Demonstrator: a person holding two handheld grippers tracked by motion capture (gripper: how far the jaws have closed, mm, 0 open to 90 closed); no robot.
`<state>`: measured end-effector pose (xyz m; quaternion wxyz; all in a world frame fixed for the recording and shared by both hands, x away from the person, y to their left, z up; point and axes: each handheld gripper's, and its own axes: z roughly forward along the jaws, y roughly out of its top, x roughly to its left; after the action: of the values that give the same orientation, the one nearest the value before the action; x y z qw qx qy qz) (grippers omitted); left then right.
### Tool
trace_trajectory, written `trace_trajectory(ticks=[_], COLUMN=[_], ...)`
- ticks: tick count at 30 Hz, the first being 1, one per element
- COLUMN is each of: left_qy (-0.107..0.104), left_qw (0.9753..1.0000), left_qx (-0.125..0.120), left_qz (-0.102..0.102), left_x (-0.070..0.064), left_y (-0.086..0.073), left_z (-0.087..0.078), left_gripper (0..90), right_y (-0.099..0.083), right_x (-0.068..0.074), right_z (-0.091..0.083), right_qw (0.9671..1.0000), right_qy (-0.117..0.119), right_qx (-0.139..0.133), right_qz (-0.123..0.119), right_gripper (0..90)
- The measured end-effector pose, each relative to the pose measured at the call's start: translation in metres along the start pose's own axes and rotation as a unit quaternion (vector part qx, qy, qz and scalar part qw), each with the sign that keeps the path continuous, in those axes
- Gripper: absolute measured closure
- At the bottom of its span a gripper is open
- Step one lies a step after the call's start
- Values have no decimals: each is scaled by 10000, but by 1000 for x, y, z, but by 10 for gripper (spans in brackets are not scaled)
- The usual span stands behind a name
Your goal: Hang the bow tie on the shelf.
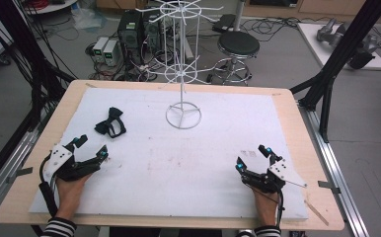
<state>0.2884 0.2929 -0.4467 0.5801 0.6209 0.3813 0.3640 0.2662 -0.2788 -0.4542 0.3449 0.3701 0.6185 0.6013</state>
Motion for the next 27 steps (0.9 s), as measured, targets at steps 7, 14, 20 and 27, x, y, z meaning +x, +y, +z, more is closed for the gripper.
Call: trace_trajectory(ticks=[7,14,20,27], left_qy=[-146,-342,-534,-712], left_qw=[9992,9953,9876,9766], left_qx=[336,871,1421,1945], left_qz=[174,258,406,586], left_x=[7,9,6,0], left_y=[21,37,44,52], left_z=[12,33,54,77], left_gripper=[176,175,176,182], right_y=[0,0,0,0], right_x=[0,0,0,0], right_z=[0,0,0,0], right_qw=[10000,10000,10000,10000], right_qy=[7,5,3,4], right_qx=[-2,-1,-1,-11], right_qz=[-6,-8,1,37], right_gripper=[96,96,96,96])
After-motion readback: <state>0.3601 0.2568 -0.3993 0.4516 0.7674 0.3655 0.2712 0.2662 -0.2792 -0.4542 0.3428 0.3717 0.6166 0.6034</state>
